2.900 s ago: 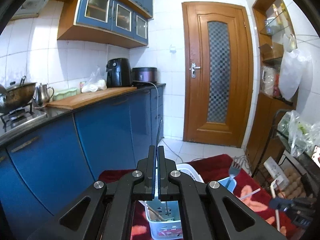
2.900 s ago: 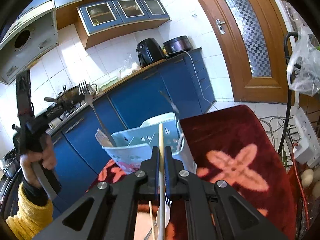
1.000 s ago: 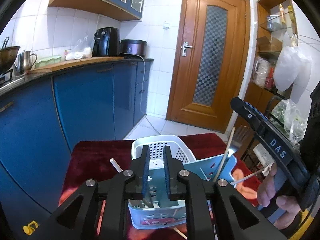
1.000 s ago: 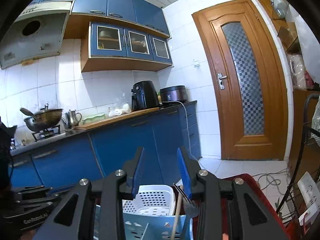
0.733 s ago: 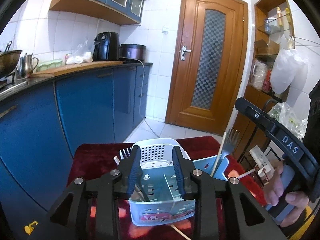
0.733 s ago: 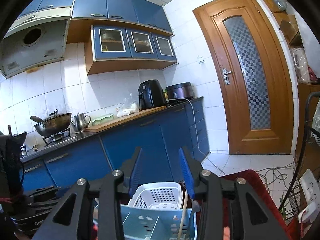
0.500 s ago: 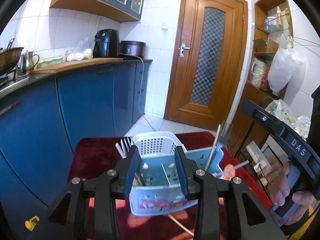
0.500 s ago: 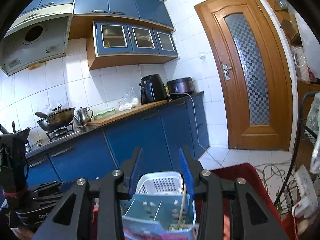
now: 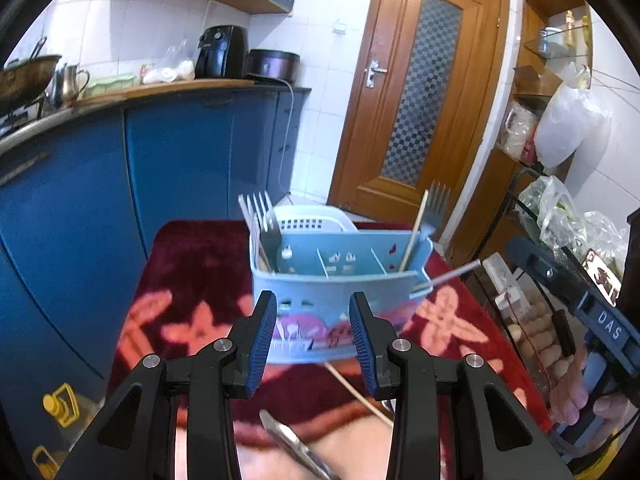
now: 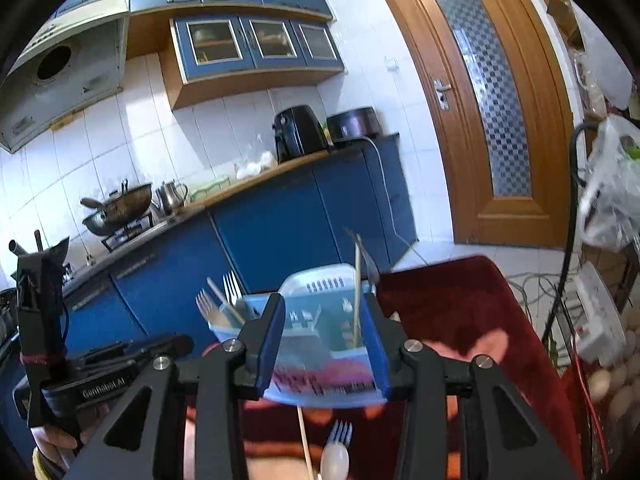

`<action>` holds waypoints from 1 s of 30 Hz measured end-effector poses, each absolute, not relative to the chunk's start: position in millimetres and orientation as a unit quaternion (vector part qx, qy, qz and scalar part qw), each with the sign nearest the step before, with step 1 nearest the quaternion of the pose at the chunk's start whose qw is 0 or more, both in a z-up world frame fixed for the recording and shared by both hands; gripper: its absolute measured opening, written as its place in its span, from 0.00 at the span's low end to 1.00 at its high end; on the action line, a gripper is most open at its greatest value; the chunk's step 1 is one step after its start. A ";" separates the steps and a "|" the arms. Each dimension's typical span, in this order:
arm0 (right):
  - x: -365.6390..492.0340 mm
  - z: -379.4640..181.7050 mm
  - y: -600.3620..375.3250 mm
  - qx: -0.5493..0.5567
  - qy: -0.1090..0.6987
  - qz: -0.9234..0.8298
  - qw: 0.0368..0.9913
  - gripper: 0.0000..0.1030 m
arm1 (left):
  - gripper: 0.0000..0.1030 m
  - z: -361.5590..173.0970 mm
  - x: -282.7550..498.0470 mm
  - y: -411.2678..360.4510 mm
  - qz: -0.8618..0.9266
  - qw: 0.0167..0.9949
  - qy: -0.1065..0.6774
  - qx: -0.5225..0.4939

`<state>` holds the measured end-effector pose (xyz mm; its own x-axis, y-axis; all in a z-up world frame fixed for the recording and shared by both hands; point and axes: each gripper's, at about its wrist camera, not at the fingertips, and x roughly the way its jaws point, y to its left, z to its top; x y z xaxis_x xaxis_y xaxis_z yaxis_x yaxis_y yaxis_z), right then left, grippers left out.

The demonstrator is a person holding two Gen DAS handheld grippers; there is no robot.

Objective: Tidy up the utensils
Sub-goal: 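Move both open tools back to the utensil pile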

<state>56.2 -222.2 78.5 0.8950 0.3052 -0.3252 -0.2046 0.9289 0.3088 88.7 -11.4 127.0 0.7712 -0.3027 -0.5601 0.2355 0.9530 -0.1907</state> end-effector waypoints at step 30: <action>40.6 -31.7 -245.3 0.152 0.342 0.097 0.922 0.41 | 0.38 29.6 79.1 -5.9 -0.101 0.888 0.441 -0.085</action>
<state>40.6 -245.3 -31.7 0.7467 0.2826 -0.6021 -0.0740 0.9349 0.3470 79.1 -5.9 29.6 0.5915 -0.2540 -0.7653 0.1049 0.9653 -0.2392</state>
